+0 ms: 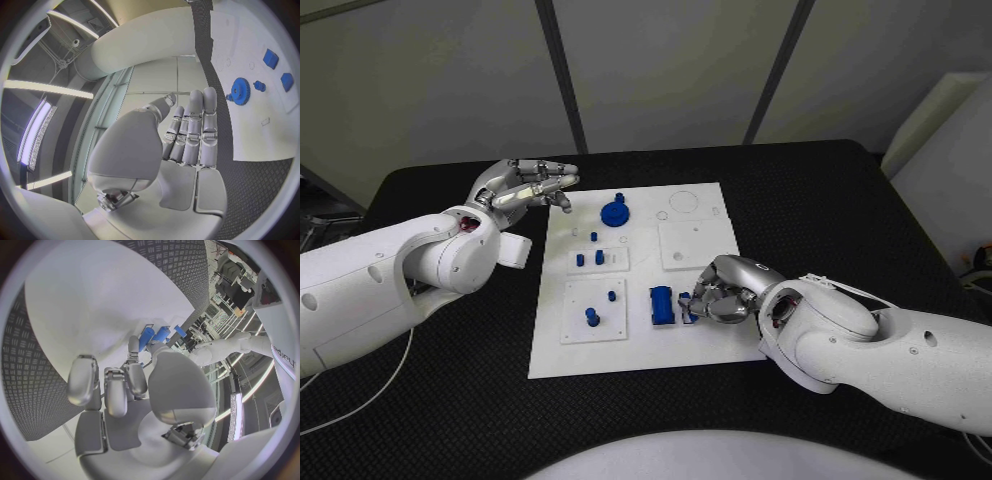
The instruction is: Assemble the parts on the task board
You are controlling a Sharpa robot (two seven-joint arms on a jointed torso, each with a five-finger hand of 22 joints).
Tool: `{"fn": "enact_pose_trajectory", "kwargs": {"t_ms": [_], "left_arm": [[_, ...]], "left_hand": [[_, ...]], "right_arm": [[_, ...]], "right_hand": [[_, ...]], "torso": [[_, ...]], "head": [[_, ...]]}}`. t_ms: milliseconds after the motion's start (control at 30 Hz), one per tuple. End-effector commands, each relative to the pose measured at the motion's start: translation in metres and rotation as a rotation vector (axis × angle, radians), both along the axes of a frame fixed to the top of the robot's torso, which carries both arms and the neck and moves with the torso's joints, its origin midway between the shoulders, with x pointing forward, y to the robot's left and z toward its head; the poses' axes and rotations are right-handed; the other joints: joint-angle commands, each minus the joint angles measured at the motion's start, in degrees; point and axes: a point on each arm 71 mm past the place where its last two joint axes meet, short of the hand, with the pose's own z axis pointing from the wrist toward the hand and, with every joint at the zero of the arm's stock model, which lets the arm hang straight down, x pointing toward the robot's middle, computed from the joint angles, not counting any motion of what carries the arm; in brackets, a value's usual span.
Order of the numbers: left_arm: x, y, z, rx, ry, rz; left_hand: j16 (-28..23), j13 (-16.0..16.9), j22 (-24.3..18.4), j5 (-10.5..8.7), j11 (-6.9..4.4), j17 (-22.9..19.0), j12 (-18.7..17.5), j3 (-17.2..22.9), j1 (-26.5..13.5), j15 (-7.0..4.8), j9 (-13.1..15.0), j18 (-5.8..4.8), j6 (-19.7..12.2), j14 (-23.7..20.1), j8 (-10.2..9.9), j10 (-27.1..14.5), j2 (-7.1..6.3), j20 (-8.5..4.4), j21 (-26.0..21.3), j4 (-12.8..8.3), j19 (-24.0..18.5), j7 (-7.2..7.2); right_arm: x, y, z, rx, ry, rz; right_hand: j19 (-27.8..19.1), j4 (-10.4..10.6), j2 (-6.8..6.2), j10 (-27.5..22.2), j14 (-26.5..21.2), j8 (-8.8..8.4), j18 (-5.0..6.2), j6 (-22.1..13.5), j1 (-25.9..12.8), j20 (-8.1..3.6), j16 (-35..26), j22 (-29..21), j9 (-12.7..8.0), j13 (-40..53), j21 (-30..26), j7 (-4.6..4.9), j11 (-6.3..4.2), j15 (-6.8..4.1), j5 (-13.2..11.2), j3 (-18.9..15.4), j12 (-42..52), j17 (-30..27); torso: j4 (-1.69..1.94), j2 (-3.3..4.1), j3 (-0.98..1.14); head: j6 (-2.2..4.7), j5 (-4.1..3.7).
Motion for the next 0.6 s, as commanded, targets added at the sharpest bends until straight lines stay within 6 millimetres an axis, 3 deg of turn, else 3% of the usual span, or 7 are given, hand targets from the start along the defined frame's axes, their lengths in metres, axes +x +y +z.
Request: {"fn": "enact_pose_trajectory", "kwargs": {"t_ms": [33,367,600], "left_arm": [[-0.0002,-0.0024,0.0009,-0.008,0.002,-0.018],[-0.0002,-0.0025,0.0007,-0.008,0.005,-0.021],[0.0001,-0.0022,0.0005,-0.007,0.007,-0.020]], "left_hand": [[-0.2,0.1,-0.1,-0.27,-0.06,-0.1,0.4,-0.1,0.0,0.01,0.0,-1.08,-0.3,-0.4,0.1,-0.5,0.57,0.03,-0.2,-0.2,-0.5,0.10],[-0.2,0.1,-0.1,-0.27,-0.06,-0.1,0.4,-0.1,0.0,0.01,0.0,-1.08,-0.3,-0.4,0.1,-0.5,0.57,0.03,-0.2,-0.2,-0.5,0.10],[-0.2,0.1,-0.1,-0.27,-0.06,-0.1,0.4,-0.1,0.0,0.01,0.0,-1.08,-0.3,-0.4,0.1,-0.5,0.57,0.03,-0.2,-0.2,-0.5,0.10]], "right_arm": [[0.0003,0.0002,-0.0004,-0.003,0.005,0.000],[0.0012,0.0014,-0.0012,-0.004,0.006,0.002],[0.0008,0.0018,-0.0009,-0.004,0.005,0.006]], "right_hand": [[0.2,0.1,0.01,0.5,5.9,0.05,-0.87,0.1,-0.7,-0.17,0.3,0.1,0.1,1.6,0.3,0.20,-0.03,-0.37,0.2,-0.4,0.3,14.8],[0.3,0.1,0.09,0.7,5.9,0.37,-0.90,0.1,-3.1,-0.23,0.3,0.3,0.5,1.9,0.4,0.16,-0.06,-0.41,-0.5,-2.8,0.5,14.8],[0.3,0.1,0.30,0.8,5.9,0.59,-0.92,0.1,-5.2,-0.23,0.4,0.5,0.7,2.3,0.5,0.15,-0.05,-0.41,-3.0,-5.0,0.8,15.0]], "torso": [[-0.01,-0.01,-0.01],[0.04,-0.03,-0.04],[-0.03,-0.03,-0.01]], "head": [[0.01,0.03],[0.01,0.08],[-0.03,0.15]]}}
